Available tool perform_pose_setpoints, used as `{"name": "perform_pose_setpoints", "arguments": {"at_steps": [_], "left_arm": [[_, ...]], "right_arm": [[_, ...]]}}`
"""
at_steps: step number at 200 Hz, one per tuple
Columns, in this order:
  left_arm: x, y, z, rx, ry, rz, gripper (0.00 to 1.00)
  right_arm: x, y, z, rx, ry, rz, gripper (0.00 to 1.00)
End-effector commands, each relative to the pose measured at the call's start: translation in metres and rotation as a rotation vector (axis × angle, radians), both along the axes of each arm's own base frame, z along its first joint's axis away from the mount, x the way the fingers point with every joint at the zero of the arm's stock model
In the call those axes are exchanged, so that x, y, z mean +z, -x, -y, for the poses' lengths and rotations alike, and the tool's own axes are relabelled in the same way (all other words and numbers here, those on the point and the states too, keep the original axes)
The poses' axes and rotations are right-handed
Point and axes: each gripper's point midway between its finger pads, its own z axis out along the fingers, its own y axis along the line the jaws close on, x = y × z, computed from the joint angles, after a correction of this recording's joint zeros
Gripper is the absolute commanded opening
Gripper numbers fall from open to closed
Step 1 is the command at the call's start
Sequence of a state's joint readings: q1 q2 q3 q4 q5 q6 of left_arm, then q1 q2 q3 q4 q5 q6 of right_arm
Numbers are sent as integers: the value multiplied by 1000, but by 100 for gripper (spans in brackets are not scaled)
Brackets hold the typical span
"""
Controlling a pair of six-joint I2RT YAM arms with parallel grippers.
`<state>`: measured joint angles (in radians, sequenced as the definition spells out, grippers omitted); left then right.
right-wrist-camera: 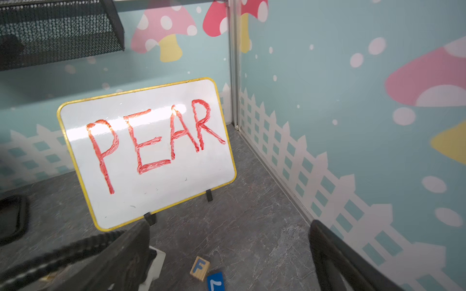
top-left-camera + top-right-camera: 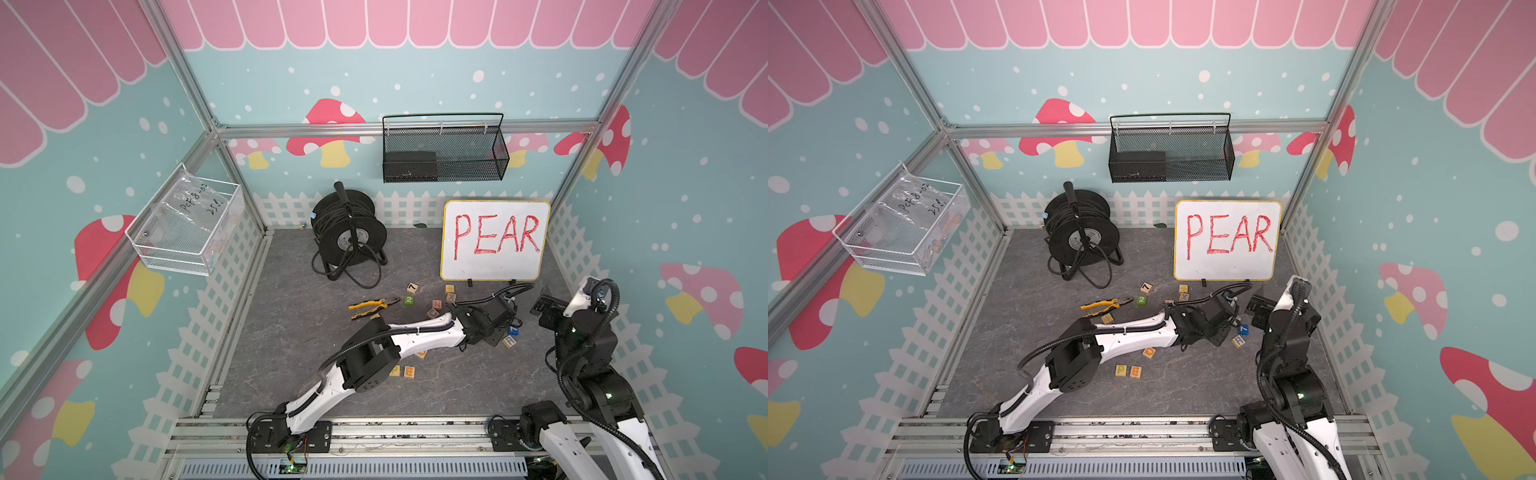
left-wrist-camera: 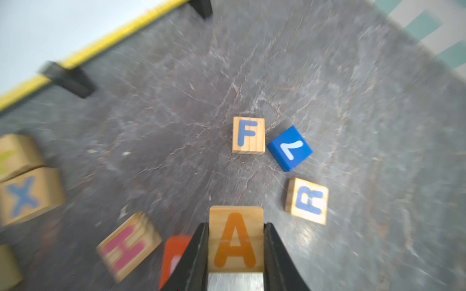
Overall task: Spell the uppercase word “pear” with letter blocks
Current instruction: Pick up the letter block from the center of the board, then place the letter block at the center of the board.
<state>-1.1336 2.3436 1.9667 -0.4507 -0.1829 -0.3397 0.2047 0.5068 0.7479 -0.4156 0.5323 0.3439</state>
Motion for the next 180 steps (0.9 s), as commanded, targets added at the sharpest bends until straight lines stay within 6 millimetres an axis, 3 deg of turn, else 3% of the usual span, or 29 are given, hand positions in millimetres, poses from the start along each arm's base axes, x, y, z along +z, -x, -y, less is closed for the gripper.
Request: {"name": "perform_pose_setpoints", "arguments": {"at_steps": [1, 77, 123, 159, 180], "left_arm": [[31, -4, -16, 83, 78, 6, 28], [31, 19, -110, 288, 62, -49, 27], [17, 43, -167, 444, 79, -135, 25], [4, 69, -192, 505, 60, -191, 25], [-2, 85, -195, 517, 34, -204, 25]], "right_arm": [[11, -13, -29, 167, -21, 18, 99], [12, -34, -90, 483, -115, 45, 99], [-4, -37, -106, 567, -150, 30, 98], [-10, -32, -107, 577, -141, 31, 99], [-12, -31, -110, 595, -146, 35, 99]]}}
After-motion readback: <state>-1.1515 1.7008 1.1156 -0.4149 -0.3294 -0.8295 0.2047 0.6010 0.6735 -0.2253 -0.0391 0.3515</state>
